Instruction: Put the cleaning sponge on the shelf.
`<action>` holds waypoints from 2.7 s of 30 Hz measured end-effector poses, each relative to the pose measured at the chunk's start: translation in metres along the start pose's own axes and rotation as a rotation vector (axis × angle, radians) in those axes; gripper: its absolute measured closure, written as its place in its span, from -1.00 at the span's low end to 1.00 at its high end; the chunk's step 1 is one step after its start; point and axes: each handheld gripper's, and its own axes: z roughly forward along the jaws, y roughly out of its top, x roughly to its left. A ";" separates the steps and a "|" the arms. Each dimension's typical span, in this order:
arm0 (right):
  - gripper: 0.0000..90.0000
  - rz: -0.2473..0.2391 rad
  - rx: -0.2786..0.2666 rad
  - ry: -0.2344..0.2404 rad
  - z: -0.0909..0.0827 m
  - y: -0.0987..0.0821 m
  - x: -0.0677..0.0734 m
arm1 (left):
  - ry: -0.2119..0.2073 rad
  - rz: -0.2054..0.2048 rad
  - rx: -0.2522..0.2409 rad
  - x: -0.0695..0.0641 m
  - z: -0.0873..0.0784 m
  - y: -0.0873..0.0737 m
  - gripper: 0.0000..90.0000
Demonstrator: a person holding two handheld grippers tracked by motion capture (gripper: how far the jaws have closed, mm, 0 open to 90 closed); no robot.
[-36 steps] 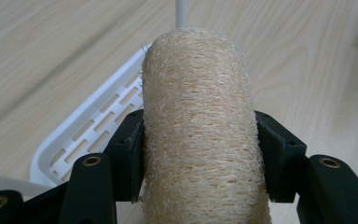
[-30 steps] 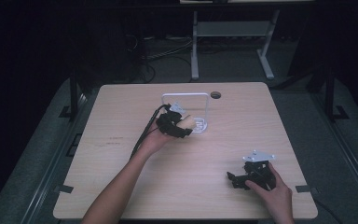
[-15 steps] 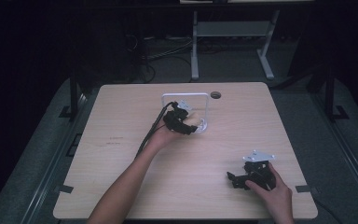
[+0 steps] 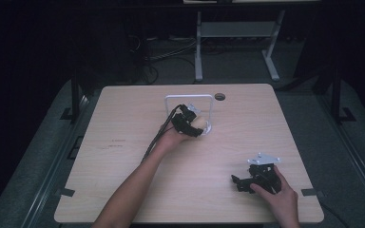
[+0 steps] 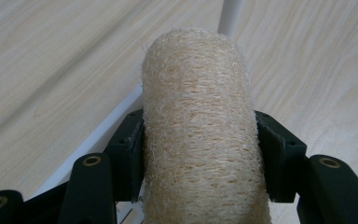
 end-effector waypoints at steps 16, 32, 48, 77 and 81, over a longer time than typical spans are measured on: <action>-0.98 0.001 0.001 0.000 0.000 0.000 0.000 | 0.014 0.002 0.037 0.001 0.009 0.000 -0.08; -0.98 0.000 0.002 -0.001 0.000 0.000 0.000 | 0.029 -0.027 -0.012 -0.004 -0.016 0.002 -0.21; -0.98 0.001 0.002 -0.001 0.000 0.000 0.000 | -0.072 -0.030 -0.072 -0.013 -0.056 0.001 0.51; -0.98 -0.001 0.002 -0.002 0.000 0.000 0.000 | -0.086 -0.027 0.026 -0.019 -0.019 -0.030 1.00; -0.98 -0.001 0.002 -0.002 0.000 0.000 0.000 | -0.067 -0.029 0.030 -0.014 -0.021 -0.031 1.00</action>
